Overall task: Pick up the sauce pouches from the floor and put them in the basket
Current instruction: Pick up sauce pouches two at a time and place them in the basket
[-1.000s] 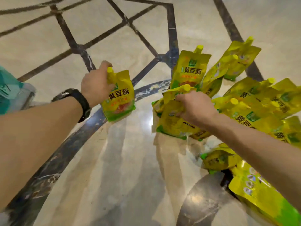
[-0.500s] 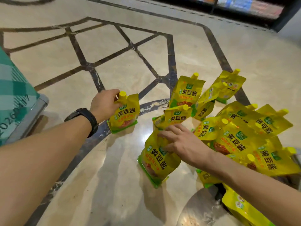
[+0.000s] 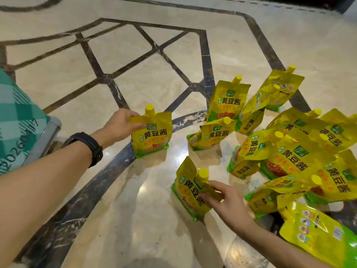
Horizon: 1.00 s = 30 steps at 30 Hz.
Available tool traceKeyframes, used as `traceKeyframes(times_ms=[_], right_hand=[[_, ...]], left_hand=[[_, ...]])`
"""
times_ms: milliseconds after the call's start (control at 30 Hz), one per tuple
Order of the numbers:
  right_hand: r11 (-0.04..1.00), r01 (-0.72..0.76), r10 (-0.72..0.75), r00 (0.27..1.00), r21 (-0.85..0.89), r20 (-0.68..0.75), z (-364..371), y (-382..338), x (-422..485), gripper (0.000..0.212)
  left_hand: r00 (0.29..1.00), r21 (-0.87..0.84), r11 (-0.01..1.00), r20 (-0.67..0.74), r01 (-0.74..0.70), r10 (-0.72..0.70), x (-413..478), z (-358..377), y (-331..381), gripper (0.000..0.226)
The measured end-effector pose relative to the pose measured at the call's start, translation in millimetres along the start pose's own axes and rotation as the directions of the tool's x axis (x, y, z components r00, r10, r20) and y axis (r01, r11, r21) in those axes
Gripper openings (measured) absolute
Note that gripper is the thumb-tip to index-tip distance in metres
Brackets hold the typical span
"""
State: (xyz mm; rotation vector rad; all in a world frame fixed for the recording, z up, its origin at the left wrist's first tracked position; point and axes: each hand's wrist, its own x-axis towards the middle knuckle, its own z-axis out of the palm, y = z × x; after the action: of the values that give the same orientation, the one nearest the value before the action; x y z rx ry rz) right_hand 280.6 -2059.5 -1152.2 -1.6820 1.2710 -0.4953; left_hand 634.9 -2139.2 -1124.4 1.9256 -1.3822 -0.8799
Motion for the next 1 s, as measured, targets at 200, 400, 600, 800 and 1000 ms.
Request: traceKeyframes(times_ms=[200, 400, 600, 800, 1000], right_hand=[[0.982, -0.046, 0.065, 0.993, 0.186, -0.102, -2.5, -1.0, 11.8, 0.02], [0.968, -0.042, 0.052, 0.998, 0.246, -0.036, 4.2, 5.5, 20.9, 0.018], [0.914, -0.25, 0.227, 0.968, 0.319, 0.108, -33.1, 9.4, 62.6, 0.024], [0.879, -0.351, 0.284, 0.929, 0.323, 0.237, -31.0, 11.6, 97.6, 0.048], [0.739, -0.445, 0.396, 0.894, 0.506, 0.209, 3.1, 49.0, 77.3, 0.075]], left_hand=[[0.985, -0.235, 0.972, 0.172, 0.026, 0.015, -48.2, 5.2, -3.5, 0.012], [0.978, -0.516, 0.832, 0.07, 0.205, -0.197, -96.0, 65.2, -43.6, 0.035], [0.98, -0.47, 0.862, 0.138, 0.191, -0.142, -95.9, 64.3, -56.3, 0.061], [0.942, -0.5, 0.804, 0.25, 0.323, -0.223, -82.2, 76.0, -52.2, 0.072], [0.918, -0.564, 0.727, 0.287, 0.392, -0.273, -85.7, 95.3, -68.7, 0.09]])
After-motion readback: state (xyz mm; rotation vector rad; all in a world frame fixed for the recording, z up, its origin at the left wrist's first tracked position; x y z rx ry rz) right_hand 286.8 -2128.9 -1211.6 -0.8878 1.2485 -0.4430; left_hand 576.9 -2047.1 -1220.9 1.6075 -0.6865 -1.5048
